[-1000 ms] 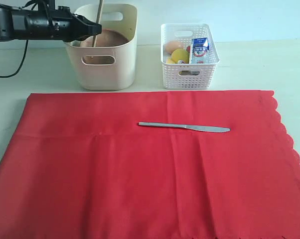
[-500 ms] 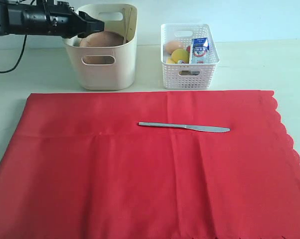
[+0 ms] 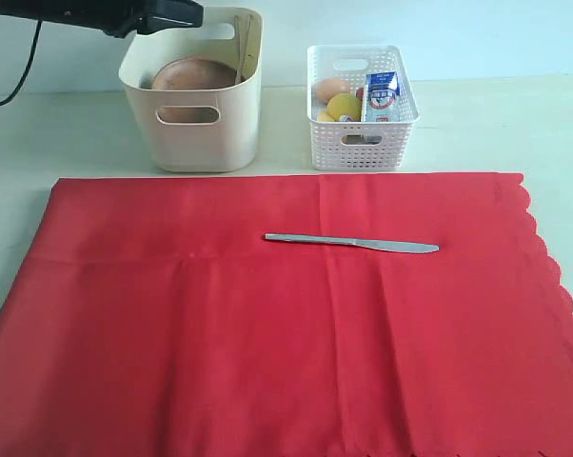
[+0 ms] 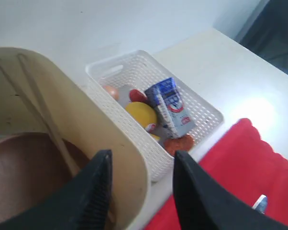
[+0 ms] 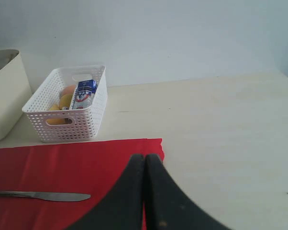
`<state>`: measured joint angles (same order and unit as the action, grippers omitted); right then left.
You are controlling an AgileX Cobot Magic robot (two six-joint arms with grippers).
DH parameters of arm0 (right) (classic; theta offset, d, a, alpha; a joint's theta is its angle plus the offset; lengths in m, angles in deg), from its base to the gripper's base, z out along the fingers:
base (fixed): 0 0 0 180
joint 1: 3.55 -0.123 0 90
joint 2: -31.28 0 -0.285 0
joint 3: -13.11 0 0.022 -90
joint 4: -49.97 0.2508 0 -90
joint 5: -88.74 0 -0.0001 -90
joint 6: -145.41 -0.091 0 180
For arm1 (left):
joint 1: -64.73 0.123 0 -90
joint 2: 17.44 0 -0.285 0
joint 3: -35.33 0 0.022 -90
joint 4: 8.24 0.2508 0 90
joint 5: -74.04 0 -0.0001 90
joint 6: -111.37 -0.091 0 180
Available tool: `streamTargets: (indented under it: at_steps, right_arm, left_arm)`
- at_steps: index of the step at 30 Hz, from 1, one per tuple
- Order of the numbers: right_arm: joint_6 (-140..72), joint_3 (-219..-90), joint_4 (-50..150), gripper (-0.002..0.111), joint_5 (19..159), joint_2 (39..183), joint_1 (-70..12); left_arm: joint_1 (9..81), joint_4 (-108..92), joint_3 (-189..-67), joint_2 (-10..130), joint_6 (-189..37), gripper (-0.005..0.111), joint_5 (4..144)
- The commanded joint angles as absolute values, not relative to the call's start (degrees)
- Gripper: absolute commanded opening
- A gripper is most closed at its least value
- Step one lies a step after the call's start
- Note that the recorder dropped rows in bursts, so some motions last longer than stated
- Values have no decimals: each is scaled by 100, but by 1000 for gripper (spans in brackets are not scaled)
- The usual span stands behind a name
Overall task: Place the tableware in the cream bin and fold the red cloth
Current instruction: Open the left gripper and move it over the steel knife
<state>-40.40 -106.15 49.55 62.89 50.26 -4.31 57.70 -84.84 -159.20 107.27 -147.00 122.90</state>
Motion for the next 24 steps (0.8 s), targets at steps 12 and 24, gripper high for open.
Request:
streamTargets:
  at_steps: [12,24]
  right_arm:
    - [-3999,-10612,4962,0,6394,5040,-414]
    - [-4010,-10612,4962,0,6394,5040,-414]
  left_arm:
    - [5709,-7126,-15957,10611,-13568,42,14178]
    - [4520,-6072,-15957,10611,-13240,42,13701]
